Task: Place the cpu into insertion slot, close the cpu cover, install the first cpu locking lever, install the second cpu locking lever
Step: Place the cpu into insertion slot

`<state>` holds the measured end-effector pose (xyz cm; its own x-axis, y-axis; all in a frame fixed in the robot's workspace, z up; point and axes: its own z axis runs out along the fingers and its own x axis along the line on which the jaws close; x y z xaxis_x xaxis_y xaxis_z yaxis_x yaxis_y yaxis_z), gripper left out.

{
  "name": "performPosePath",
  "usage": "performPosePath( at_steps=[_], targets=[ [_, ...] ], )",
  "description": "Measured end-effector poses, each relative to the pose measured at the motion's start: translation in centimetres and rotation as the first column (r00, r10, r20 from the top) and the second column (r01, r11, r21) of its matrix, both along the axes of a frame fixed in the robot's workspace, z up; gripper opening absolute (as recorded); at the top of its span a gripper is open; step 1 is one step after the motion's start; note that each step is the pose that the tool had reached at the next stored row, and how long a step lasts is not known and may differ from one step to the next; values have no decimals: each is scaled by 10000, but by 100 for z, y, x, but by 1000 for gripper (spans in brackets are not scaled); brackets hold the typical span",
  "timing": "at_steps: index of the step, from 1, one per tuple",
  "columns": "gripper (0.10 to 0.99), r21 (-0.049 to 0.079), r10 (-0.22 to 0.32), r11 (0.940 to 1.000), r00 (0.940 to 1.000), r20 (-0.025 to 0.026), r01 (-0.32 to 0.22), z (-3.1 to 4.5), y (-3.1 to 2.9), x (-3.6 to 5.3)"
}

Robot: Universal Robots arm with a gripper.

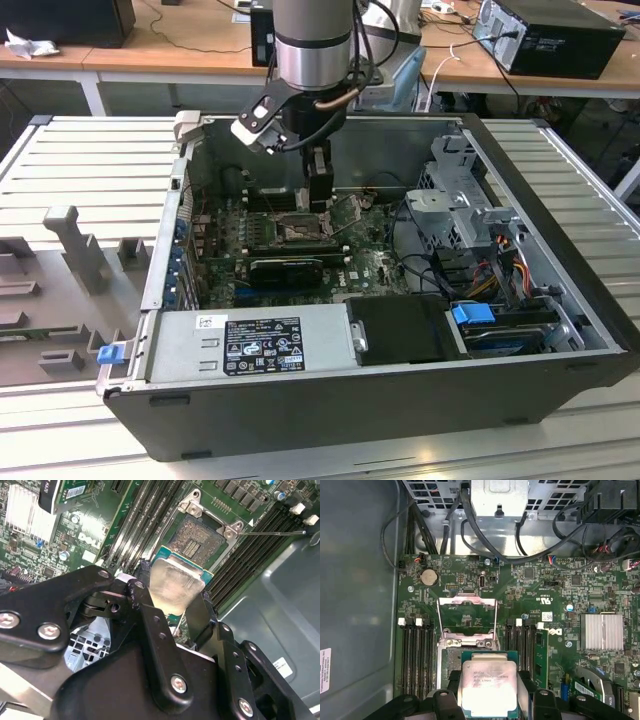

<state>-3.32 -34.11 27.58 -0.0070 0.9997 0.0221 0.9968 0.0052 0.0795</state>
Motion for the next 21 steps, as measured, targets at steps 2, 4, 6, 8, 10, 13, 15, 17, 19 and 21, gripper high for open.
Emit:
performPosePath(
  at_steps=[2,4,6,8,10,13,15,17,19,21],
  targets=[
    [529,-1,-2,10000,10000,0,2,-37,4,0],
    [529,0,0,10000,10000,0,0,-75,6,1],
    [529,-1,-2,10000,10000,-1,2,-112,10,0],
    [529,-1,-1,10000,10000,-1,1,-176,21,0],
    [529,0,-1,10000,10000,0,1,-227,27,-6],
    [529,-1,-1,10000,10000,0,1,-321,33,-69],
    [529,-1,-2,10000,10000,-1,2,-356,45,-92],
    [529,0,-1,10000,10000,0,1,-392,63,-98],
    [529,-2,-1,10000,10000,-1,1,-430,80,-106],
    [529,1,-1,10000,10000,-1,1,-475,97,-116]
  ],
)
